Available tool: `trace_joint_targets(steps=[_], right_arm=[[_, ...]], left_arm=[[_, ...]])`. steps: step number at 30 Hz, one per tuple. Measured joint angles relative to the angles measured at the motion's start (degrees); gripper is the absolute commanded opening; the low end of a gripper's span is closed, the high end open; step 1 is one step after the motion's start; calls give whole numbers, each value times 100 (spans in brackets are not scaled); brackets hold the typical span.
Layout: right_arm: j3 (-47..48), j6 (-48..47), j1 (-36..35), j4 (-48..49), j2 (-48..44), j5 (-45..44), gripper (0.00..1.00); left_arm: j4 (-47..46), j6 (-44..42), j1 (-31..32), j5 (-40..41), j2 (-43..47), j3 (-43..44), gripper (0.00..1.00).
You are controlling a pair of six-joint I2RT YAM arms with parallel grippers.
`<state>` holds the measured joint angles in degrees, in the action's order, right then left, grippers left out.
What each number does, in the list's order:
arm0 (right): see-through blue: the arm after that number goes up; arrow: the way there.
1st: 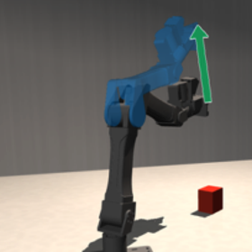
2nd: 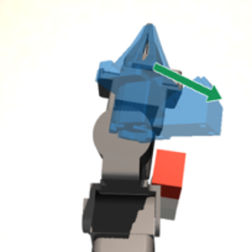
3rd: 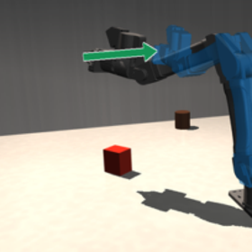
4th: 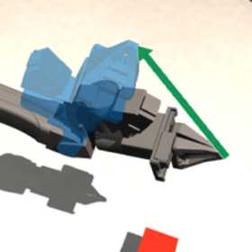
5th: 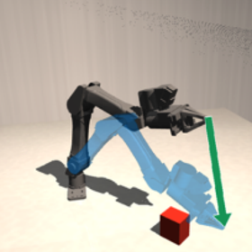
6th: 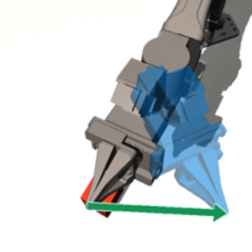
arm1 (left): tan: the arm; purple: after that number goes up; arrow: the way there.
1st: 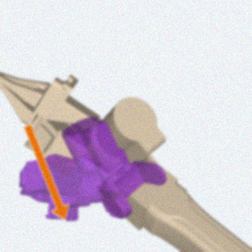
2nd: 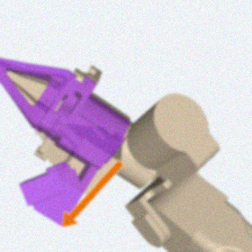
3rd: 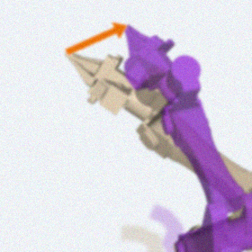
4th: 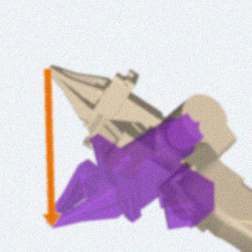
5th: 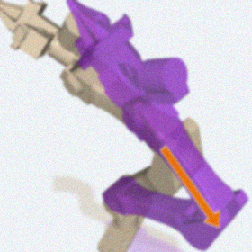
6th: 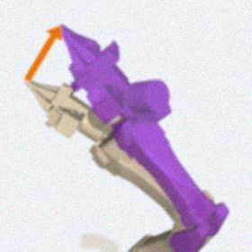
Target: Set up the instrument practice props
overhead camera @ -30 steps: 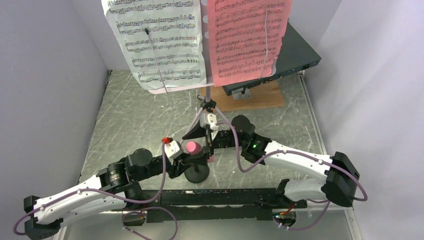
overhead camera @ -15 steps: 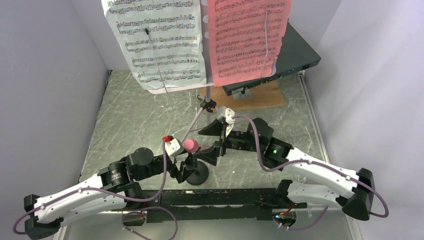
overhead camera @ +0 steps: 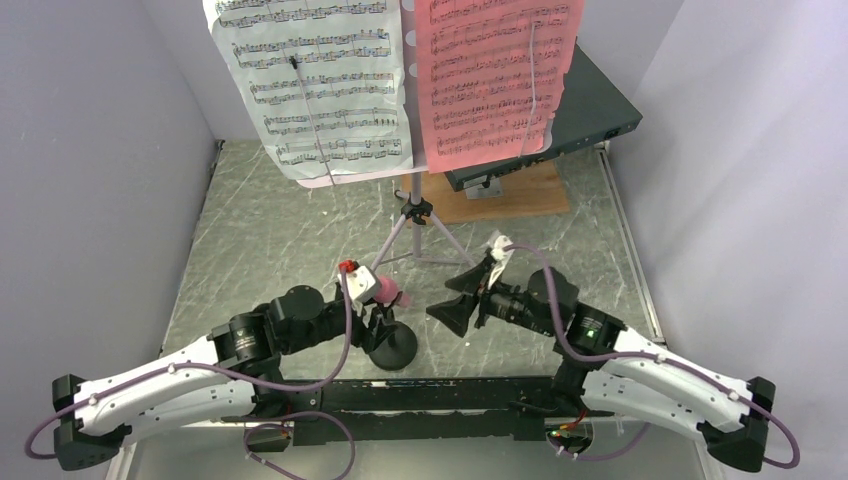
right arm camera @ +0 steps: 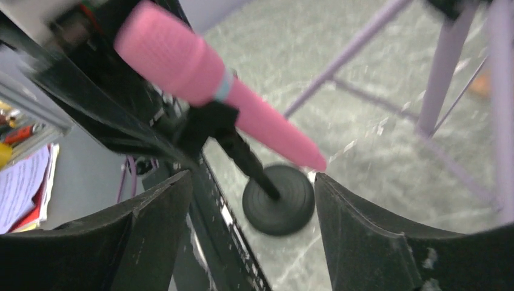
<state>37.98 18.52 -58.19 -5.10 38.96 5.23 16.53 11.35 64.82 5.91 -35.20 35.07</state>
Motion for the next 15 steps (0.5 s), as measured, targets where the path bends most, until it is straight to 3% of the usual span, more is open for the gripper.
trace_joint_targets(steps=[3, 6, 9, 15], right_arm=[[-634, 225, -13, 321, 162, 199, 69], [-1285, 422, -164, 1034, 601, 326, 74], [-1790, 461, -538, 1790, 1231, 201, 78], [-1996, 205, -1355, 3534, 2509, -826, 75]], left_arm=[[9, 22, 11, 7, -236, 157, 49], [26, 24, 9, 46, -308, 210, 33], [76, -4, 9, 105, -299, 234, 26], [155, -11, 9, 105, -323, 291, 10]])
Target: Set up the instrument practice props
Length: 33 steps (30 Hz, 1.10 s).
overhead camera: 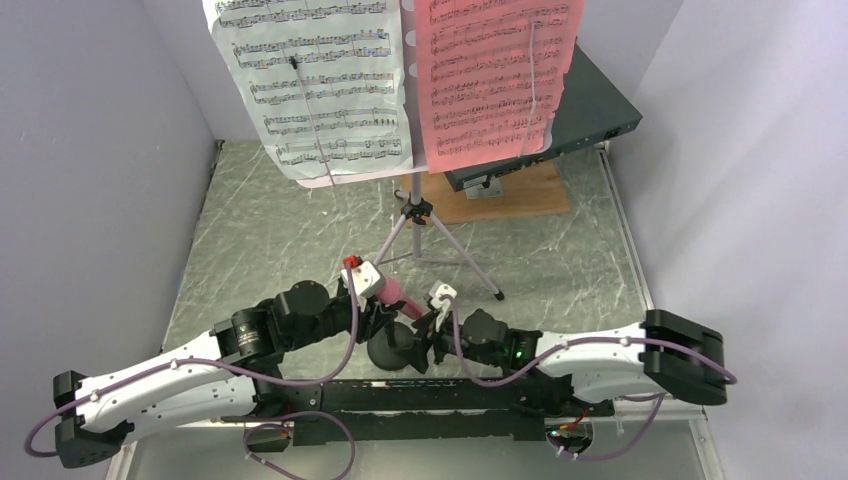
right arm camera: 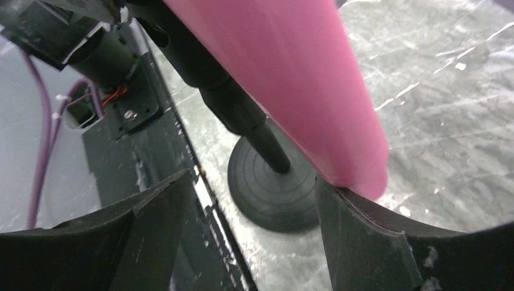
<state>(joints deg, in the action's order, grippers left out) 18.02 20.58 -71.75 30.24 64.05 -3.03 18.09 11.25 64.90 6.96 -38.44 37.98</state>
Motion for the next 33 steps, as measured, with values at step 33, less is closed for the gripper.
trace_joint_targets(steps=[33], right_arm=[[-131, -280, -1274, 3578, 3268, -3528, 63]], left_arm=[[1032, -946, -7, -671, -855, 1779, 0]])
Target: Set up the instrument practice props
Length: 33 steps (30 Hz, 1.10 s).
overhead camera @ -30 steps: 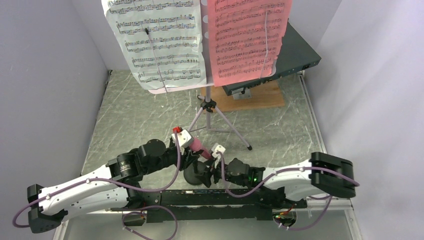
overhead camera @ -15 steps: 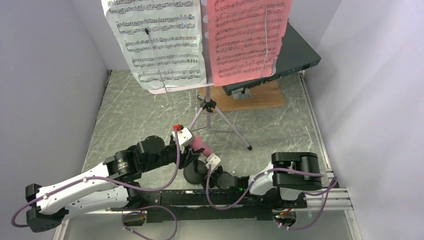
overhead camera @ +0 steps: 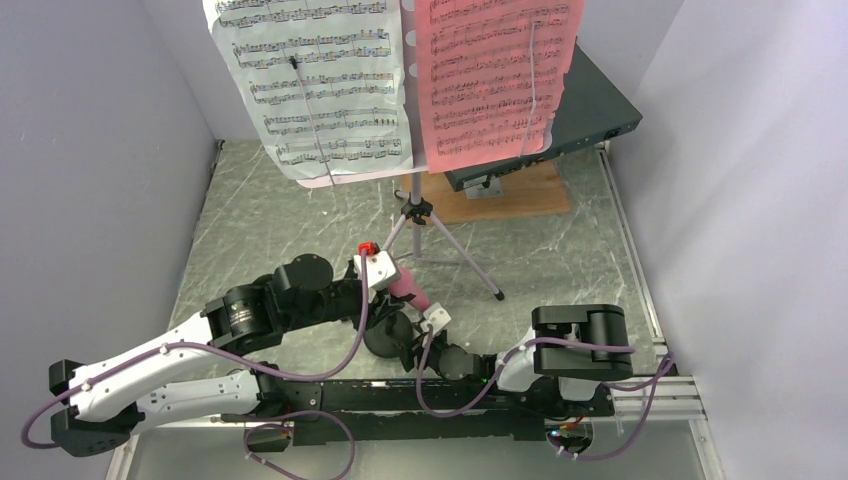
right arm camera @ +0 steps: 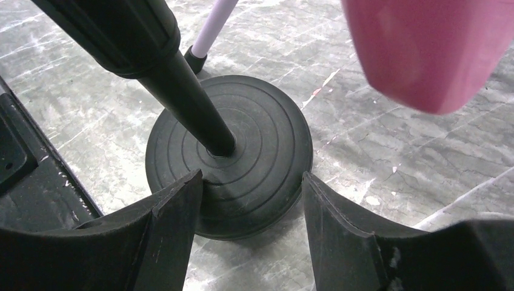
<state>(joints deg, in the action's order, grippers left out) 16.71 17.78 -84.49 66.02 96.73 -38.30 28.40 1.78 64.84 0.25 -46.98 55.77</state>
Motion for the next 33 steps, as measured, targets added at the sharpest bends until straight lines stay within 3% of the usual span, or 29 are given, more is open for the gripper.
trace_joint_targets(steps=[7, 17, 21, 25, 29, 33], right_arm=[[160, 50, -4, -24, 247, -184, 64], [295, 201, 59, -105, 525, -142, 68], [367, 190, 96, -219, 516, -59, 79], [540, 118, 136, -826, 269, 111, 88], [815, -31, 127, -1812, -105, 372, 97], [835, -83, 116, -2406, -605, 457, 99]], left_arm=[[-76, -96, -11, -26, 302, -74, 0], [-868, 153, -24, 122, 1469, -1071, 3], [-881, 249, -24, 278, 1438, -1078, 21], [-920, 339, -24, 435, 1285, -1040, 51], [-1106, 439, -24, 577, 1152, -1014, 64], [-1121, 553, -24, 719, 1211, -1014, 77]])
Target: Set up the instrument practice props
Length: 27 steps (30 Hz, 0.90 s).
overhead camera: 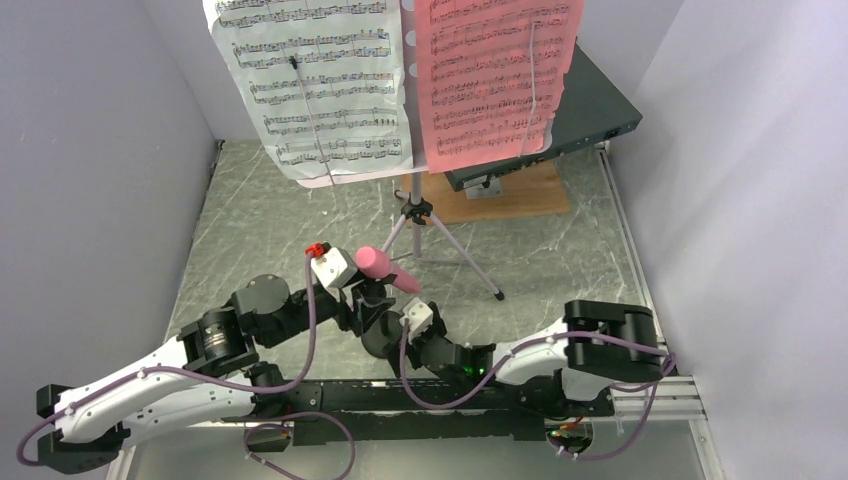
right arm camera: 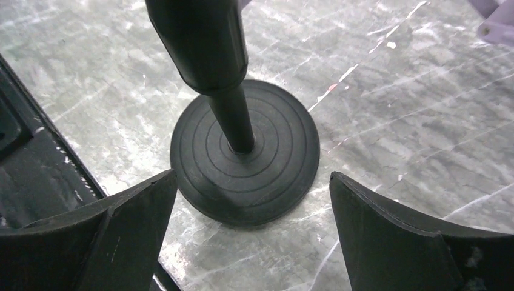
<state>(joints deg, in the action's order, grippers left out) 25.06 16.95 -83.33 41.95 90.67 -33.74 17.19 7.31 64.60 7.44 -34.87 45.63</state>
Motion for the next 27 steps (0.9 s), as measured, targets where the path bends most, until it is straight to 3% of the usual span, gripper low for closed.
trace_joint_targets(steps=[9, 19, 27], right_arm=[[2, 44, 0, -1056, -1381, 35, 99], [140, 560, 0, -3440, -4041, -654, 99], [1775, 656, 4, -5488, -5134, -2061, 100]], left_arm=[[459, 219, 11, 306, 713, 162, 99], [1591, 448, 13, 592, 1241, 1045, 99], [2133, 568, 15, 1058, 1659, 1954, 100]])
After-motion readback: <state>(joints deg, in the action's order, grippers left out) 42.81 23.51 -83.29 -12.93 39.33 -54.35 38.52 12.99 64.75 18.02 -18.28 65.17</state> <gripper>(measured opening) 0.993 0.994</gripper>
